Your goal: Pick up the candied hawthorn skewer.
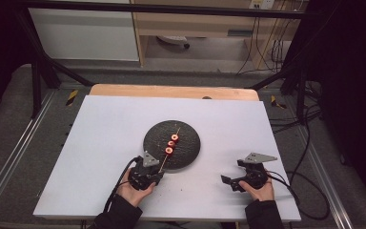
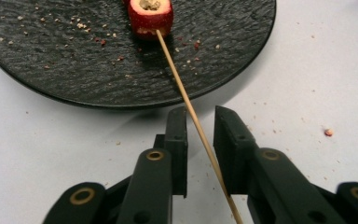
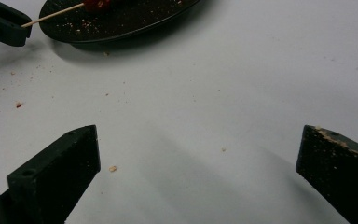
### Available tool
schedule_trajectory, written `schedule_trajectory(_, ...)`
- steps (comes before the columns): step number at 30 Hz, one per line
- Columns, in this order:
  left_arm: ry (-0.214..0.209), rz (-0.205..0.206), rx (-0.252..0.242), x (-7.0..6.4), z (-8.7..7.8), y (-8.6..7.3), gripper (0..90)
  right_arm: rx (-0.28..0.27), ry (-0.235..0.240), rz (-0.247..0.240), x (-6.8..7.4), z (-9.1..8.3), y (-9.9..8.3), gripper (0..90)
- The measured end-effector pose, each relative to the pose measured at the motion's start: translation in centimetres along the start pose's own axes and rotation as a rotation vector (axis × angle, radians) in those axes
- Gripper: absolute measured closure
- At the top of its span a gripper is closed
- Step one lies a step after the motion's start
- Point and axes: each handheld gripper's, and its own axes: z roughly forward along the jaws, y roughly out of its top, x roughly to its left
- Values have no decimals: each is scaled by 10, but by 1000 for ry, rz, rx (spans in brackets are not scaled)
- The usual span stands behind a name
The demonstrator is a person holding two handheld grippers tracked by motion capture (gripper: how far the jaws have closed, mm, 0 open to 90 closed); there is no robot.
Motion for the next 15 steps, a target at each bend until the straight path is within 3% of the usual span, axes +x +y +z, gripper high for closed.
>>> schedule_trajectory(9, 26, -49, -5, 2, 1, 0, 836, 0, 0, 0, 0, 0, 0, 5)
schedule_trajectory(15, 26, -56, -18, 5, -1, -2, 875, 2, -1, -4, 0, 1, 0, 5)
